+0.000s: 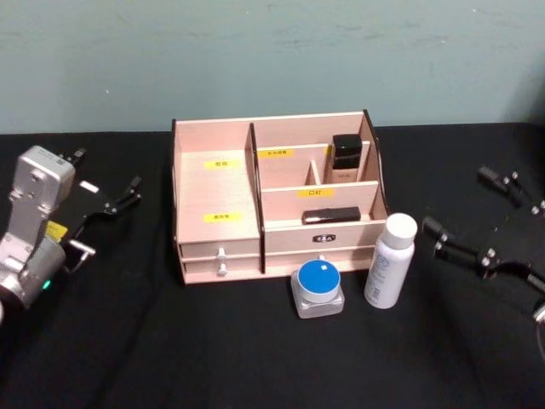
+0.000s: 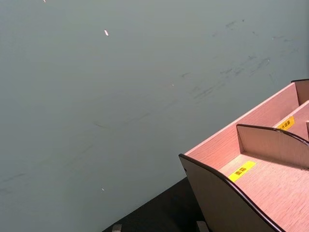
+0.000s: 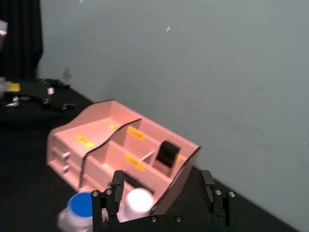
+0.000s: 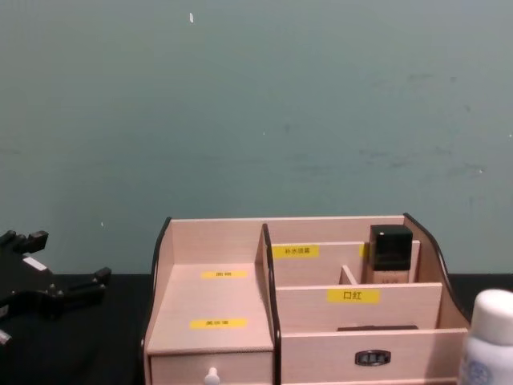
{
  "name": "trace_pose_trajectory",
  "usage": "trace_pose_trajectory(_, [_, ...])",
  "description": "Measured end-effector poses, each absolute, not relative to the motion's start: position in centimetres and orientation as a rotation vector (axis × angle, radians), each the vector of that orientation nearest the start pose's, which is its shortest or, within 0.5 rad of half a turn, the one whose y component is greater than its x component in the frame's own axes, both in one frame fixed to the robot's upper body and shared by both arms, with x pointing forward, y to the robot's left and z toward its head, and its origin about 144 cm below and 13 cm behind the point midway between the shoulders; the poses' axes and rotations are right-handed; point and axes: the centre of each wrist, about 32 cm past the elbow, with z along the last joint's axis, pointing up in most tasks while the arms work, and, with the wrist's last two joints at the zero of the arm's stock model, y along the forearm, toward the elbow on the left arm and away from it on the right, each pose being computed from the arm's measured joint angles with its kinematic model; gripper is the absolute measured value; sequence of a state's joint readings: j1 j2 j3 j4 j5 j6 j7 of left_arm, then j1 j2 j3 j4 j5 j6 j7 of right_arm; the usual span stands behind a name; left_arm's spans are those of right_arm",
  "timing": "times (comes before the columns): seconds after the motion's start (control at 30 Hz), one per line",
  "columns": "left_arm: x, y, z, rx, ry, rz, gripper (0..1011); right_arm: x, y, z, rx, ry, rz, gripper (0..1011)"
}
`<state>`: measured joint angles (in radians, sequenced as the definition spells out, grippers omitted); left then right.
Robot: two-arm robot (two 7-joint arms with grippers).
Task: Pick up the facial cleanser and watermelon frost from the table and place them into the tiered storage box.
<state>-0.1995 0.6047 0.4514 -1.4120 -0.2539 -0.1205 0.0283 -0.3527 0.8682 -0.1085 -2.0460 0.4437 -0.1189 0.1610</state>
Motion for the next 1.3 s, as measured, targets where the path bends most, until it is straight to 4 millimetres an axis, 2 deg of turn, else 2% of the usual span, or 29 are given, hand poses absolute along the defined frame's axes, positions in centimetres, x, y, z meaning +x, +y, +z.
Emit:
trace_pose_trajectory(0.27, [48.9, 31.0, 114.0, 0.304, -0.285, 1.248, 1001, 35.8, -31.8, 121.3, -0.239, -0.191, -0.902, 1000])
trace_pose_trajectory(0.63, [48.9, 31.0, 114.0, 0.304, -0.285, 1.248, 1001, 37.0, -31.4, 119.4, -0.338, -0.091, -0.902, 1000])
trace_pose_trajectory(1.3, [48.9, 31.0, 114.0, 0.304, -0.285, 1.248, 1001, 39.8, -30.2, 119.1, -0.397, -0.017, -0.894, 1000])
